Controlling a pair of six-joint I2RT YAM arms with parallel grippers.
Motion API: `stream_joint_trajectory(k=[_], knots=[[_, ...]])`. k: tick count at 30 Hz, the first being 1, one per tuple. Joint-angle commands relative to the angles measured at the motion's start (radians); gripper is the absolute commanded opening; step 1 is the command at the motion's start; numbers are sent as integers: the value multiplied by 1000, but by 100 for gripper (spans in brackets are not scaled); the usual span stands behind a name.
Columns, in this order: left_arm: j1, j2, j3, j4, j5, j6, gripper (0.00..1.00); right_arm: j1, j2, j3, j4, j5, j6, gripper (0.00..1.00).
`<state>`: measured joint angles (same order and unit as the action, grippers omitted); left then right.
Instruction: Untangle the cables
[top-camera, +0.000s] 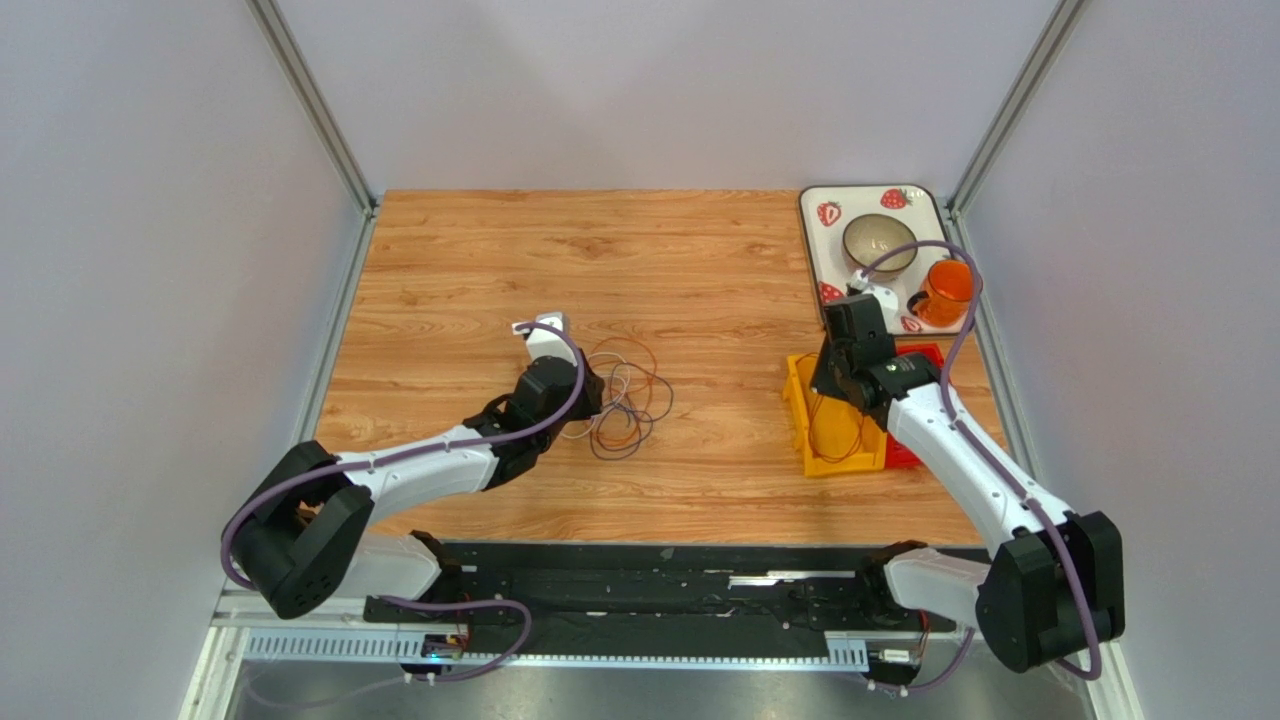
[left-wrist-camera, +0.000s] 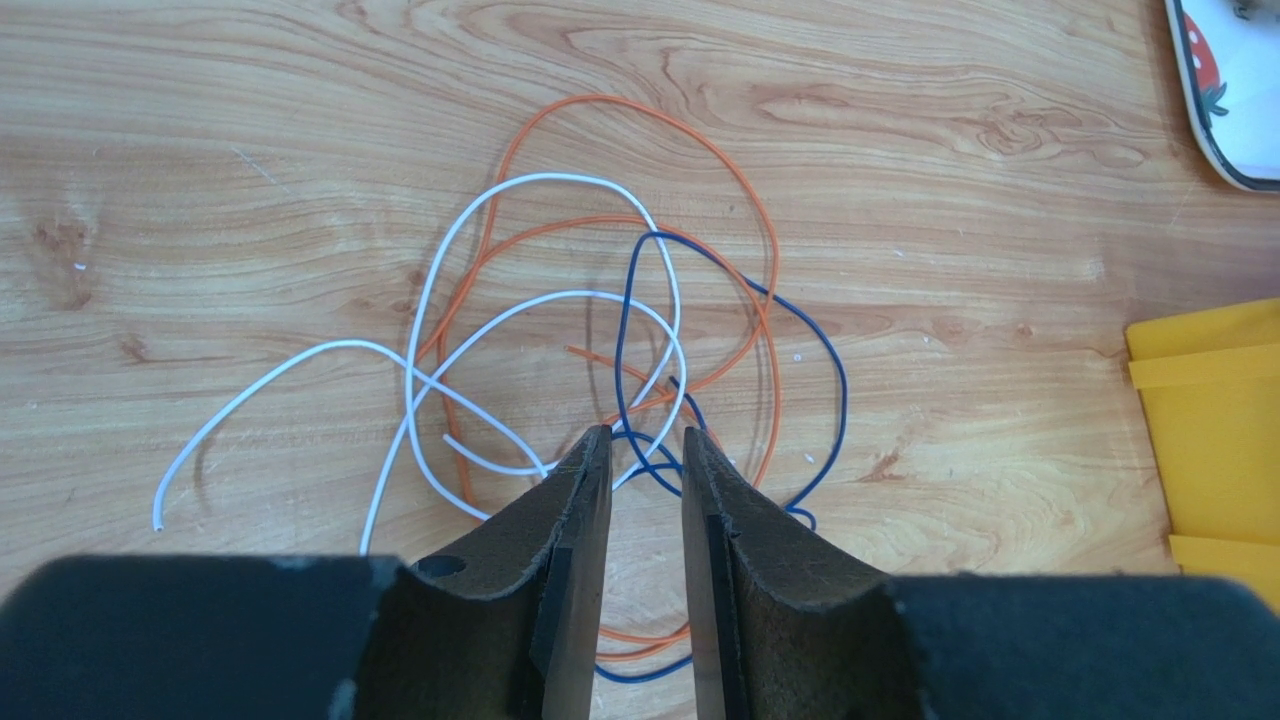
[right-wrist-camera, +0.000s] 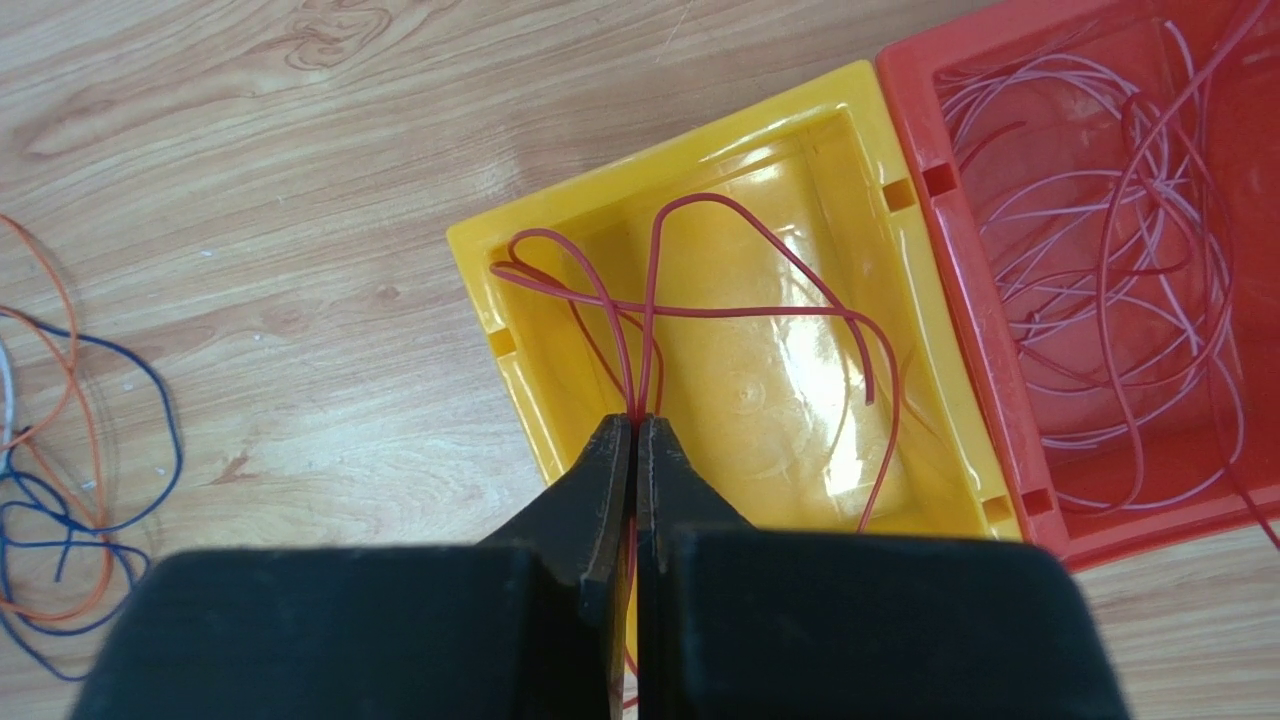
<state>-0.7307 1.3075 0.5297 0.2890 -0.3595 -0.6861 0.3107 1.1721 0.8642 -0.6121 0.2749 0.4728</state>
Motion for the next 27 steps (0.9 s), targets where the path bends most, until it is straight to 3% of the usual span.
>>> stream_joint_trajectory(k=[1, 18, 27], knots=[[-1, 4, 12, 36, 10, 14, 33, -5, 27, 13, 43, 69, -49, 0], [-3, 10, 16, 36, 14, 19, 33, -9, 208, 113, 144, 242, -123, 0], [-1, 9, 13, 38, 14, 17, 33, -9, 176, -20, 187, 167, -77, 0]])
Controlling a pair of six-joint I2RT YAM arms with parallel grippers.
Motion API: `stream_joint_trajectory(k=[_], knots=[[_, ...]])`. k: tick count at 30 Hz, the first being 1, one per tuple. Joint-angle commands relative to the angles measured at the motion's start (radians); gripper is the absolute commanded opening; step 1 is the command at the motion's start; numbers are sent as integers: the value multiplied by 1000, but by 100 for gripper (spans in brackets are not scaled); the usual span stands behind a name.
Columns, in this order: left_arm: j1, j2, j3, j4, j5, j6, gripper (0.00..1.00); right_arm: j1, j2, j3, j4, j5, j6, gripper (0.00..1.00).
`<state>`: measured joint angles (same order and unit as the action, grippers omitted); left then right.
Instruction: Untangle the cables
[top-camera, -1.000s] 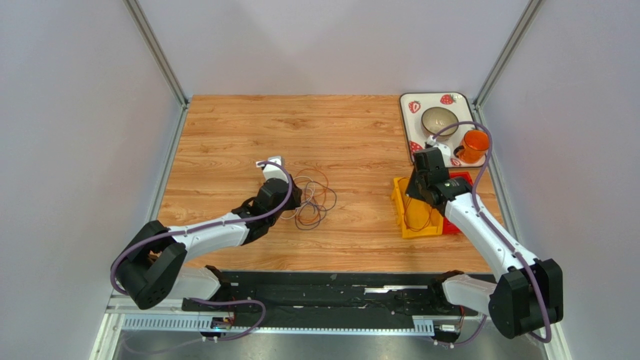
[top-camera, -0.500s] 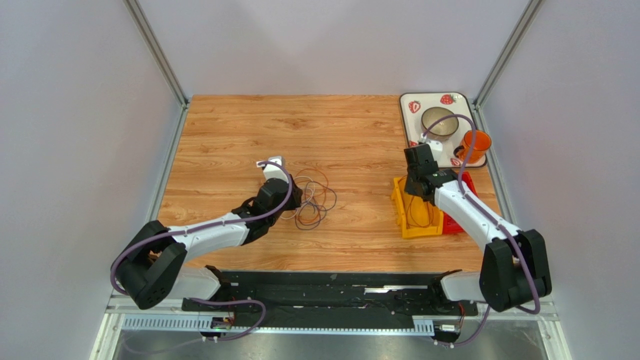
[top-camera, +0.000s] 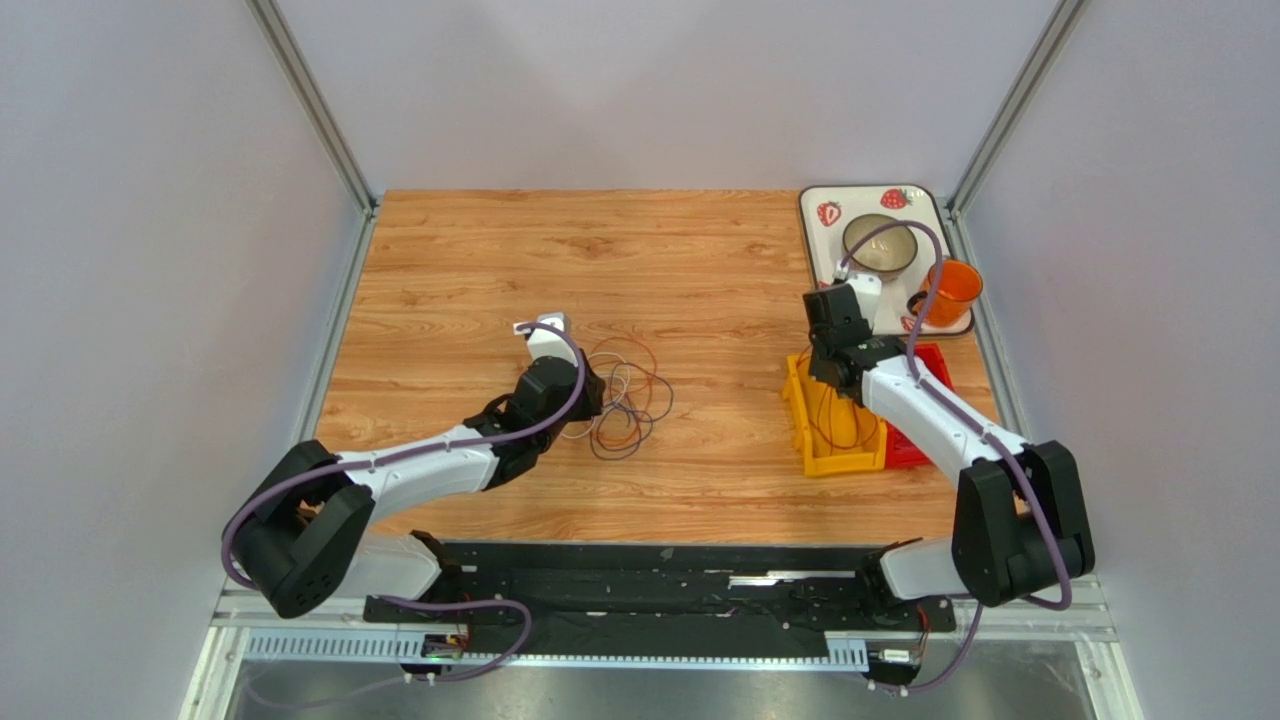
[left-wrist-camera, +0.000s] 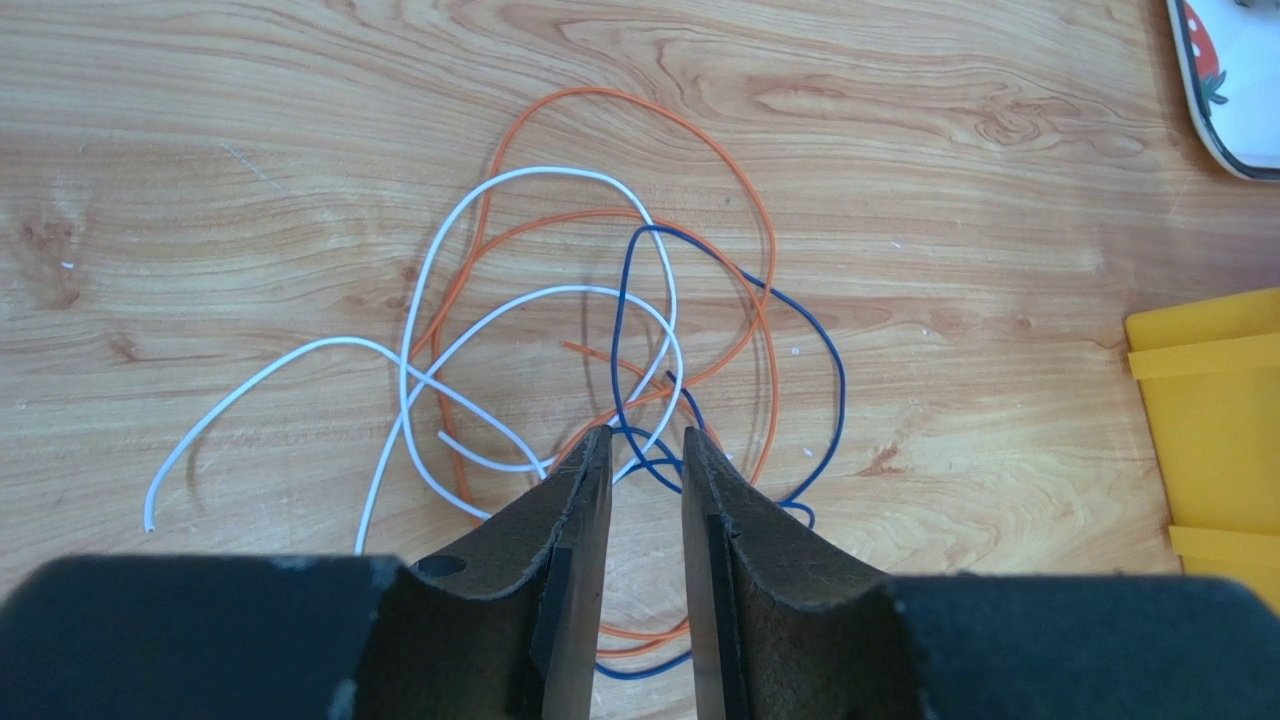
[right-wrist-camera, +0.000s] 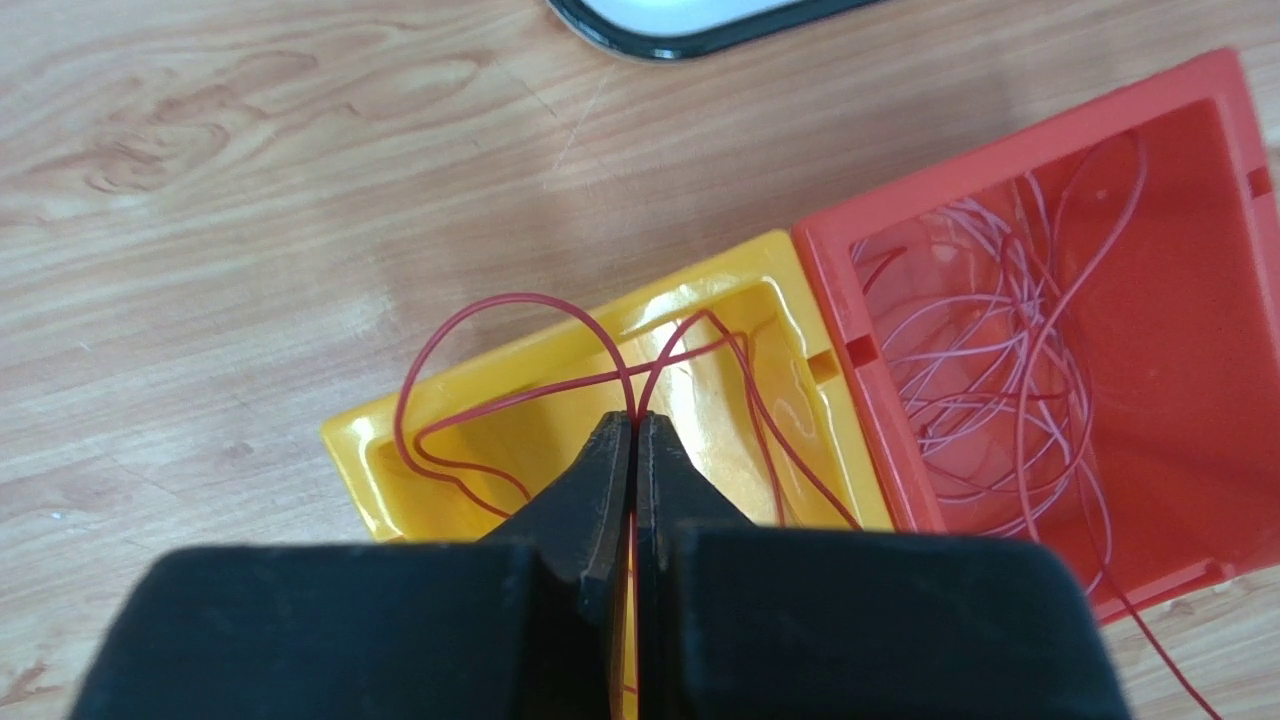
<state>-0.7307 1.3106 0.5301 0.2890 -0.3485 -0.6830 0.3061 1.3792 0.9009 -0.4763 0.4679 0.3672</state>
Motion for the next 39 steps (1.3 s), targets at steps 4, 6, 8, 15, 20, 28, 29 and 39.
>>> stream_joint_trajectory(k=[4, 6, 8, 15, 20, 28, 29, 39], knots=[[-1, 6, 15, 38, 3, 13, 33, -4, -48, -103, 74, -71, 52, 0], [-1, 7, 13, 38, 3, 13, 33, -2, -49, -105, 65, -77, 58, 0], [-1, 6, 15, 38, 3, 13, 33, -2, -55, -88, 44, -86, 59, 0], [-1, 6, 15, 39, 3, 14, 33, 4, -114, 19, -31, -150, 55, 16], [-1, 4, 15, 36, 2, 14, 33, 28, -132, 108, -116, -141, 38, 46], [-1, 4, 11, 36, 3, 13, 33, 31, -210, 167, -193, -110, 59, 36], [-3, 3, 11, 36, 3, 13, 33, 33, -219, 167, -196, -109, 64, 30], [-1, 3, 11, 38, 3, 13, 33, 31, -187, 84, -214, -58, 70, 0]])
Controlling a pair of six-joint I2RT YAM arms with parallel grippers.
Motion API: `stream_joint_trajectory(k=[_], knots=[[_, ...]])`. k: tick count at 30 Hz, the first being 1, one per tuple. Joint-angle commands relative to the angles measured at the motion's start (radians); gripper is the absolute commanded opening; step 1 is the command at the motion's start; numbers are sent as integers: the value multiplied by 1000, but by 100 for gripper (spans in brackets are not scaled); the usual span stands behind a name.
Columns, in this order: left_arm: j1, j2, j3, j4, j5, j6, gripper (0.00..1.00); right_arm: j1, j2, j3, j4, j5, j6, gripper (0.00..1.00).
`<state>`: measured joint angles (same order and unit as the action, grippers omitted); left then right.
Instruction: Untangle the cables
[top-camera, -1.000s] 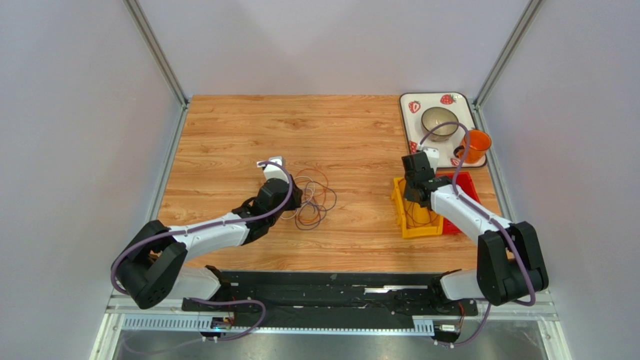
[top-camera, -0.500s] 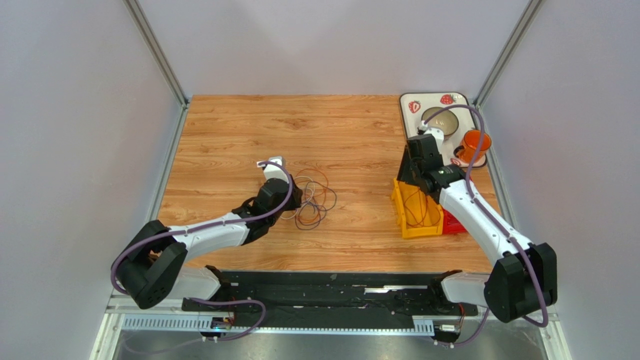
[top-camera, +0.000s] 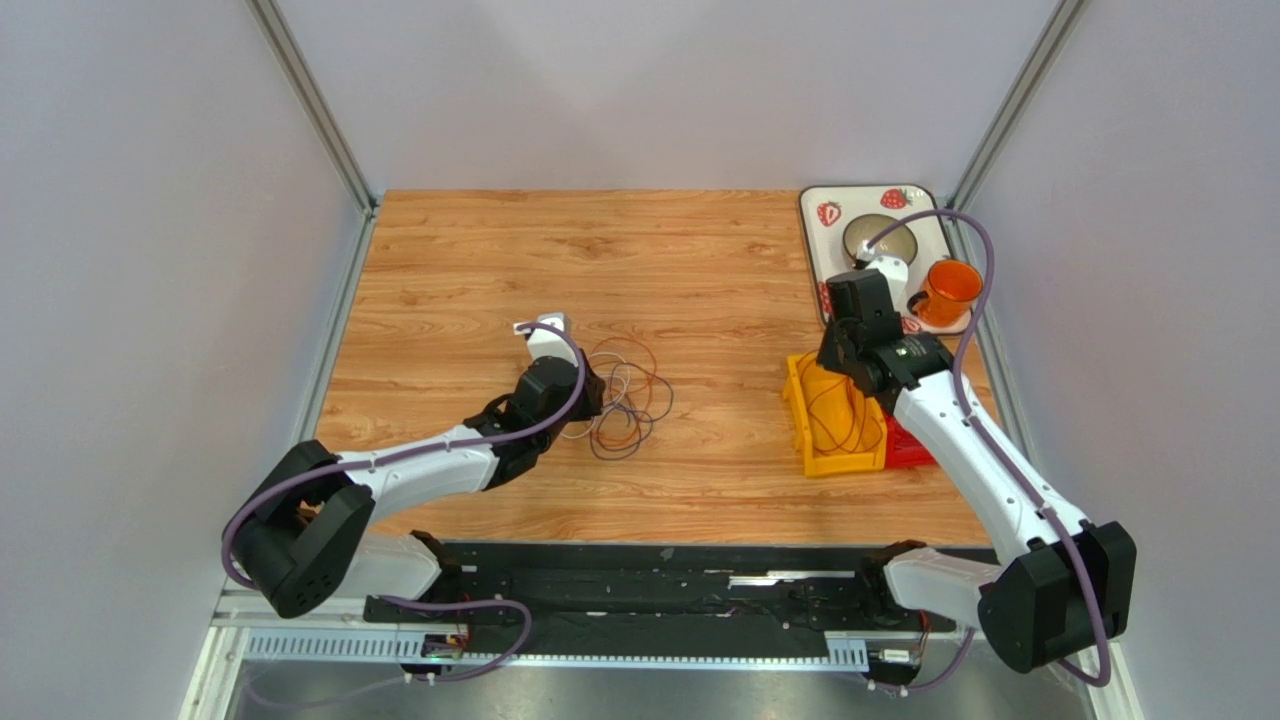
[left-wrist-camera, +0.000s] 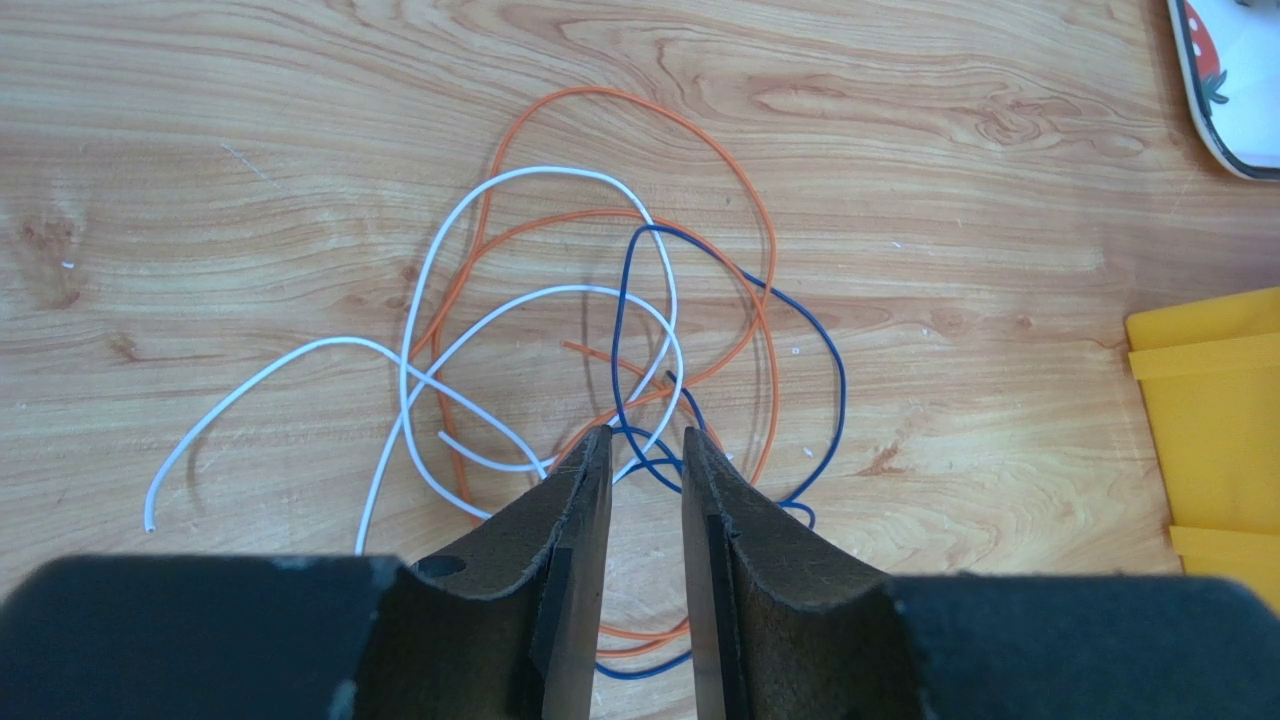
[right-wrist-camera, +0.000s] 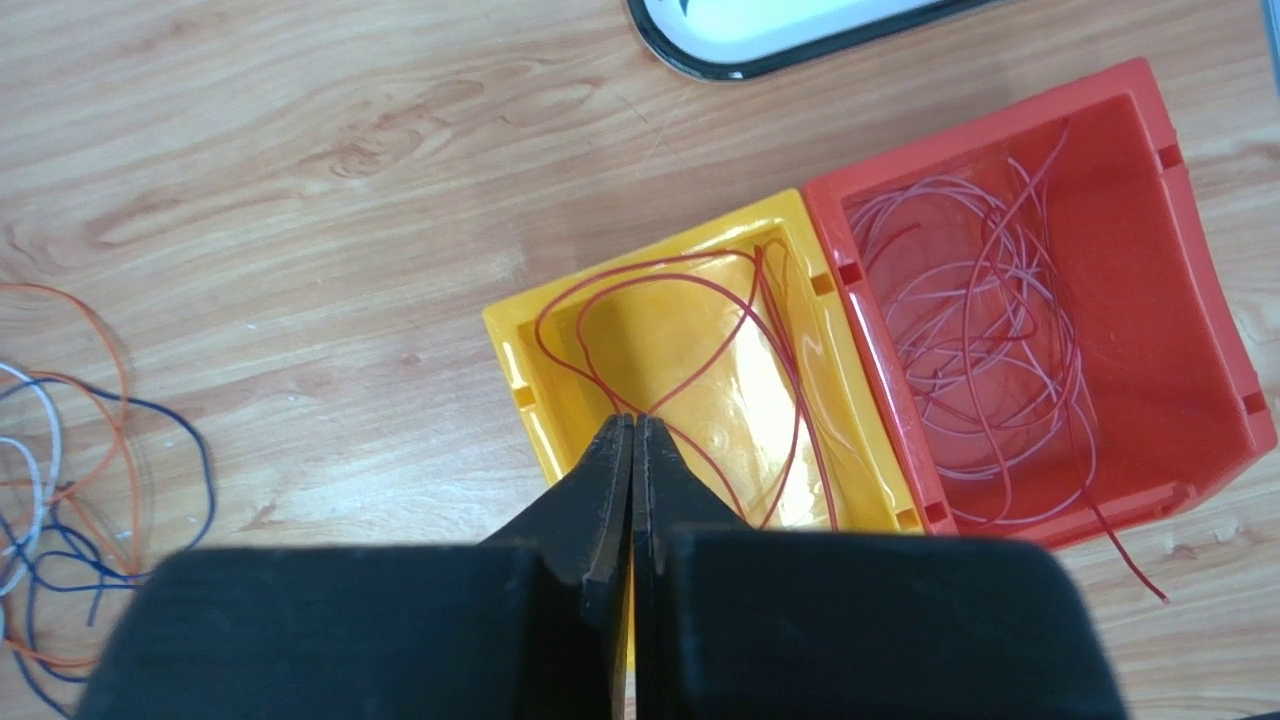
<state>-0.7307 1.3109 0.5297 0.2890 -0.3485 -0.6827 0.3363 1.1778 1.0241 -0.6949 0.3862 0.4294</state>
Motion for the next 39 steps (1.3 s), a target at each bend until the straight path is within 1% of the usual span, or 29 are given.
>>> stream_joint_trajectory(k=[1, 6, 10, 13, 16, 19, 24, 26, 27, 28, 29, 30, 31, 33, 34, 35, 37, 38, 39], knots=[[-1, 4, 13, 38, 5, 14, 33, -3, 23, -50, 18, 22, 9, 0], [-1, 4, 12, 38, 5, 14, 33, -13, 74, -122, 51, 49, 14, 0], [-1, 4, 15, 36, 6, 14, 33, -75, 129, -131, 72, 89, 20, 0], [-1, 5, 15, 36, 6, 15, 33, -130, 183, -127, 87, 54, 23, 0], [-1, 8, 18, 35, 6, 17, 33, -146, 220, -110, 92, 39, 16, 0], [-1, 8, 18, 33, 5, 15, 33, -145, 235, -88, 91, 25, -7, 0], [-1, 24, 27, 33, 8, 20, 33, -126, 191, -49, 86, -79, -55, 0], [-1, 21, 30, 26, 5, 20, 33, -74, 152, -16, 72, -58, -63, 0], [-1, 21, 32, 19, -15, 9, 33, -54, 140, -1, 54, -47, -69, 2], [-1, 21, 36, -11, -30, -1, 34, -11, 131, 13, 42, -27, -73, 6], [-1, 22, 52, -34, -50, -17, 38, 12, 120, 48, 25, 12, -73, 9], [-1, 28, 61, -53, -81, -31, 48, 32, 114, 62, 2, 25, -72, 13], [-1, 34, 68, -76, -92, -34, 53, 68, 114, 73, -3, 31, -64, 21], [-1, 48, 88, -94, -118, -52, 61, 107, 108, 91, -3, 5, -46, 28], [-1, 53, 101, -134, -124, -55, 63, 145, 109, 87, 24, -16, -38, 32], [-1, 54, 133, -164, -133, -54, 65, 168, 111, 80, 41, -42, -12, 33], [2, 51, 160, -244, -179, -61, 75, 231, 137, 45, 115, -64, 3, 35], [19, 51, 183, -258, -178, -55, 78, 251, 154, 39, 132, -50, 24, 35], [34, 65, 200, -284, -161, -60, 80, 268, 204, 37, 150, -52, 32, 35]])
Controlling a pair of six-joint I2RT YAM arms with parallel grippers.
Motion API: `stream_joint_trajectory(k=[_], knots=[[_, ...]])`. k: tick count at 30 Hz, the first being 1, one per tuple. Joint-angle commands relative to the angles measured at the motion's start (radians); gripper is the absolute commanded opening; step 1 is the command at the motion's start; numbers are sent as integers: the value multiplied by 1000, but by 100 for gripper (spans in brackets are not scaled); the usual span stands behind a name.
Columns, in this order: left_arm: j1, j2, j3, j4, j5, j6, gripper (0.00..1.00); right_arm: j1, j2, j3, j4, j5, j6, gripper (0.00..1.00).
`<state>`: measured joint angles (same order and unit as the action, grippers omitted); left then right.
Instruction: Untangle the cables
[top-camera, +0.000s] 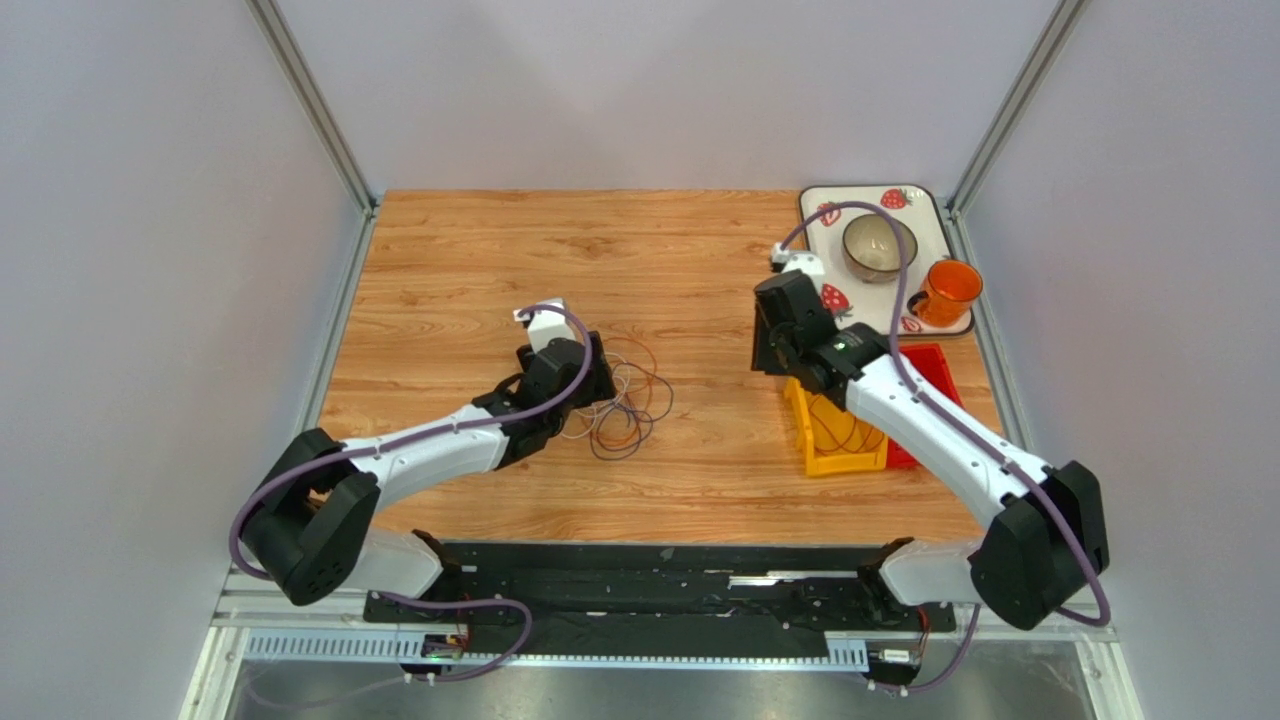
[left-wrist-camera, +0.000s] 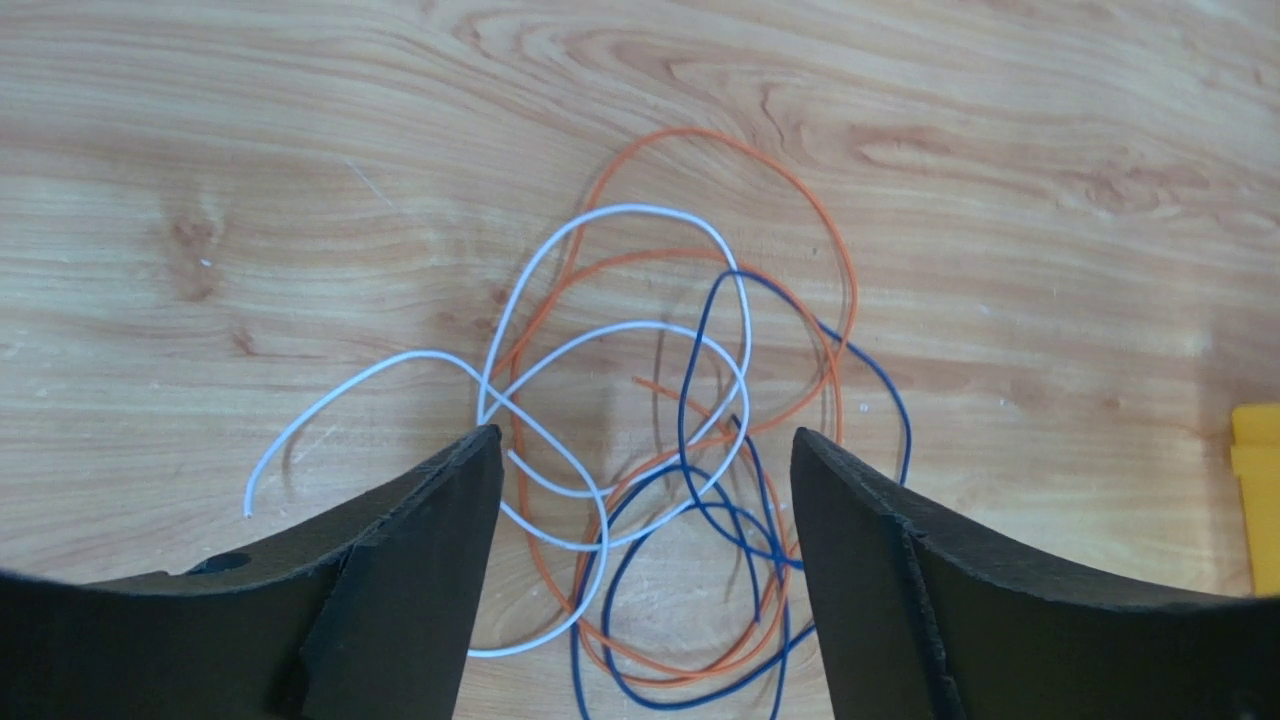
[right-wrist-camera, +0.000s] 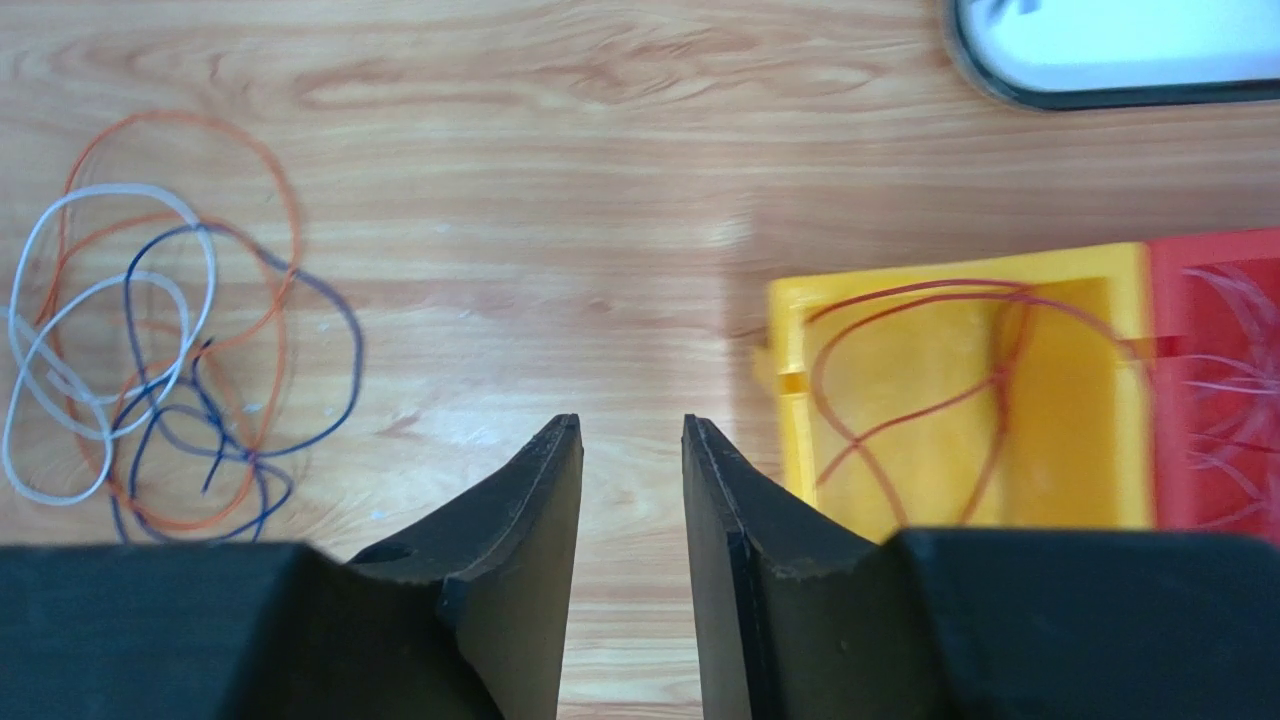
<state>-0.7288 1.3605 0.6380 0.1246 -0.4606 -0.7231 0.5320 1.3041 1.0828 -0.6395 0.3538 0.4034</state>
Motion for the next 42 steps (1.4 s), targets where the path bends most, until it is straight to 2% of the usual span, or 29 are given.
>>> stream_joint_trajectory(k=[1, 5, 8, 13, 19, 24, 36, 42], knots=[[51, 28, 112, -187, -32, -25, 80, 98, 102, -18, 104, -19, 63, 35], [199, 103, 175, -259, 140, -65, 76, 149, 221, 5, 130, 10, 60, 34], [219, 138, 215, -333, 133, -98, 71, 163, 257, -6, 156, 23, 66, 33], [220, 235, 291, -451, 132, -133, 65, 171, 236, -33, 178, 37, 71, 34], [212, 230, 235, -431, 192, -153, 60, 169, 247, -47, 207, 16, 55, 33], [167, 189, 201, -439, 142, -162, 58, 166, 233, -63, 227, 5, 48, 33], [146, 253, 250, -511, 73, -165, 50, 161, 225, -75, 241, -18, 38, 33], [146, 293, 273, -496, 69, -147, 47, 161, 227, -75, 242, -26, 34, 33]])
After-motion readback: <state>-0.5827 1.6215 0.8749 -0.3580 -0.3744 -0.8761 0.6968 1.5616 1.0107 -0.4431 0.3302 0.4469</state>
